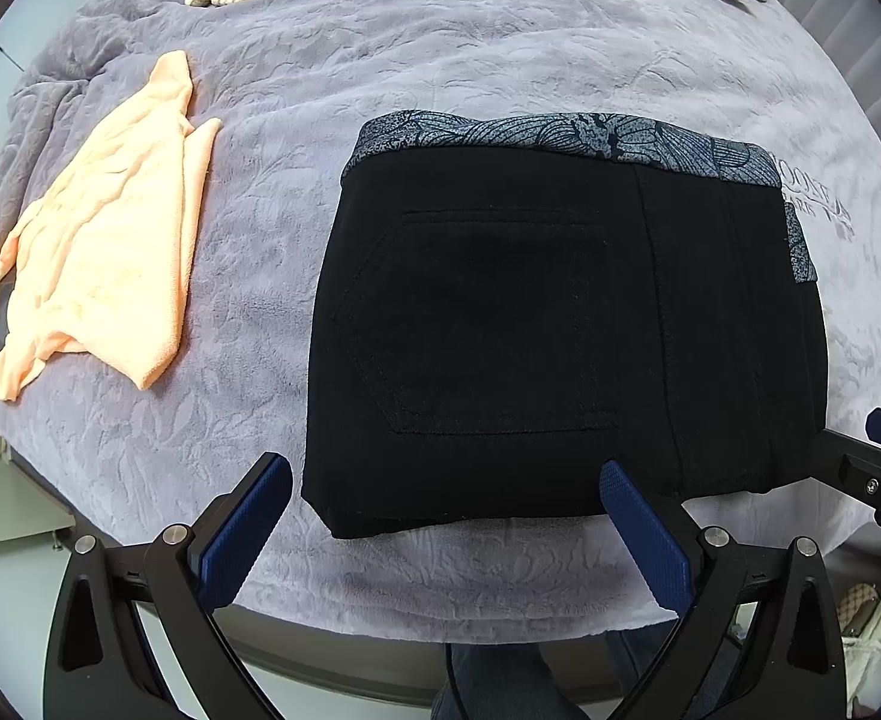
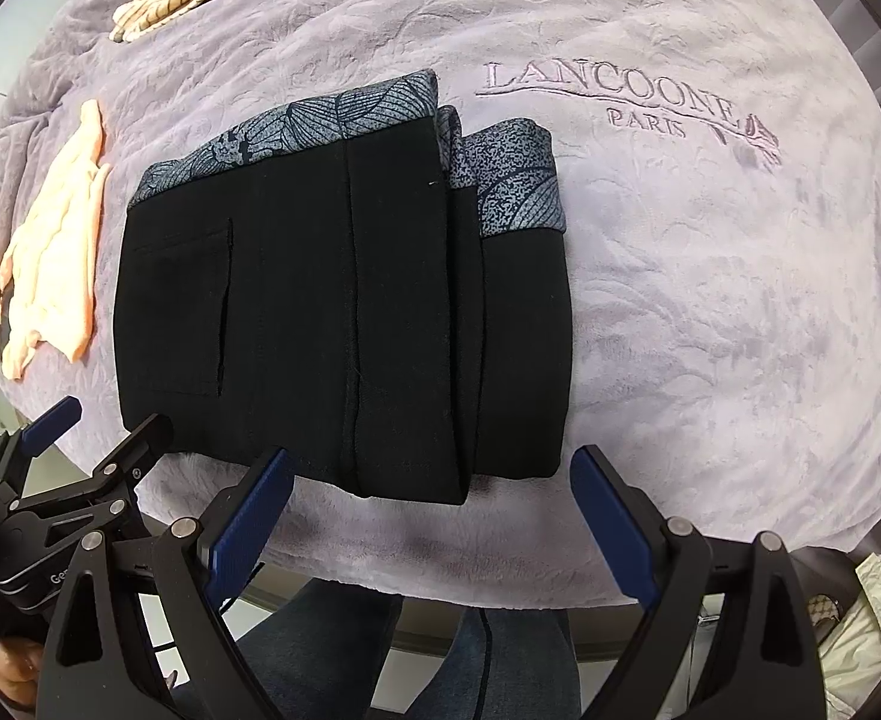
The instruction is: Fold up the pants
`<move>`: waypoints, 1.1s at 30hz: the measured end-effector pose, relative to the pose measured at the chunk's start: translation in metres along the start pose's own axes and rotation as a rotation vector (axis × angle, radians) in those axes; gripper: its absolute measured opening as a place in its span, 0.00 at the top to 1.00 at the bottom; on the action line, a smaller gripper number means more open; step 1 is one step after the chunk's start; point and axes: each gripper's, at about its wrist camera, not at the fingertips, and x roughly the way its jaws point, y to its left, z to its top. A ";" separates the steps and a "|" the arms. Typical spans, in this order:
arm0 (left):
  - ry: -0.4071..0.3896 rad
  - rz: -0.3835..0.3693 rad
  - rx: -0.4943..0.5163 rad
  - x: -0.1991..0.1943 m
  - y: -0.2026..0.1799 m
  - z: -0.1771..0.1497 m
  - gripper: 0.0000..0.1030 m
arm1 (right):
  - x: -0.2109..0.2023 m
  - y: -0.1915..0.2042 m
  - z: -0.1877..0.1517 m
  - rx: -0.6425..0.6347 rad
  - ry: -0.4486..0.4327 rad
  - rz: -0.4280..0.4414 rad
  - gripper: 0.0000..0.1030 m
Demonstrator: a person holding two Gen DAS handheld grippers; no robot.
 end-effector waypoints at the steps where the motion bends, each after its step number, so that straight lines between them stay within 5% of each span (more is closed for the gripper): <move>1: 0.000 0.001 0.001 0.000 0.000 0.000 0.00 | 0.000 0.000 0.000 0.001 -0.001 0.000 0.08; 33: -0.005 0.009 -0.001 -0.001 -0.011 0.000 0.00 | -0.001 -0.001 -0.001 0.002 -0.002 -0.002 0.08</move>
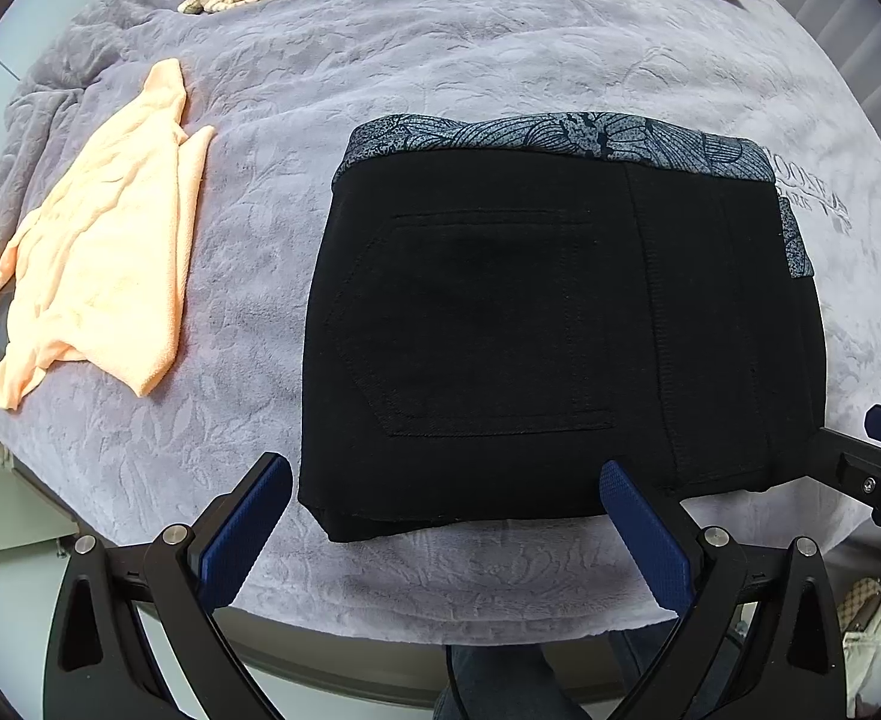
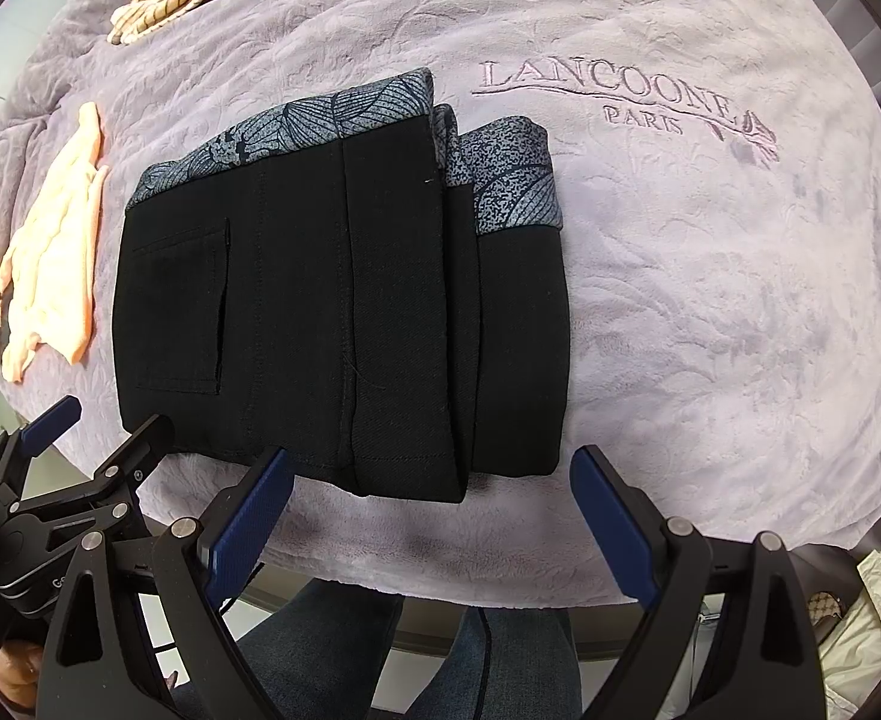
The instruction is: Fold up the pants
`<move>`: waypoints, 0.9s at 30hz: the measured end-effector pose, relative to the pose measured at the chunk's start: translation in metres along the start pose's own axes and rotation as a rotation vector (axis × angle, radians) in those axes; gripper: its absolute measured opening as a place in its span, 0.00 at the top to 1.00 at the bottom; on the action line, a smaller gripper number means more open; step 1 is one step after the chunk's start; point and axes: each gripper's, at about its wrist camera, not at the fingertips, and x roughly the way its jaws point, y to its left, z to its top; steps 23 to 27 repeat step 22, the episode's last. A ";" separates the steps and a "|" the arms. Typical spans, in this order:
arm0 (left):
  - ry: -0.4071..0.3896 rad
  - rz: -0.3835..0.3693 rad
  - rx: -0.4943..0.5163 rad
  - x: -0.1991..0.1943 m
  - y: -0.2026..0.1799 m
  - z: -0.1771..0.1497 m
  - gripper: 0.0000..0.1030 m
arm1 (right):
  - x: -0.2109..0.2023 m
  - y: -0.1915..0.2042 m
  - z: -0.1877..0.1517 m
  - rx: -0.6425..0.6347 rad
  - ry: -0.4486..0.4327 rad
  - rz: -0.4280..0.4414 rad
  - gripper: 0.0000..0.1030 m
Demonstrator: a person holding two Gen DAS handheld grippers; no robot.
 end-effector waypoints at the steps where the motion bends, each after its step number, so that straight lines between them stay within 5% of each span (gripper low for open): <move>1: 0.000 0.000 0.001 0.000 0.000 0.000 0.00 | 0.000 0.000 0.000 0.000 0.000 0.000 0.08; 27: -0.025 -0.019 0.012 -0.003 -0.006 0.000 0.00 | 0.002 -0.001 -0.001 0.000 0.004 -0.001 0.08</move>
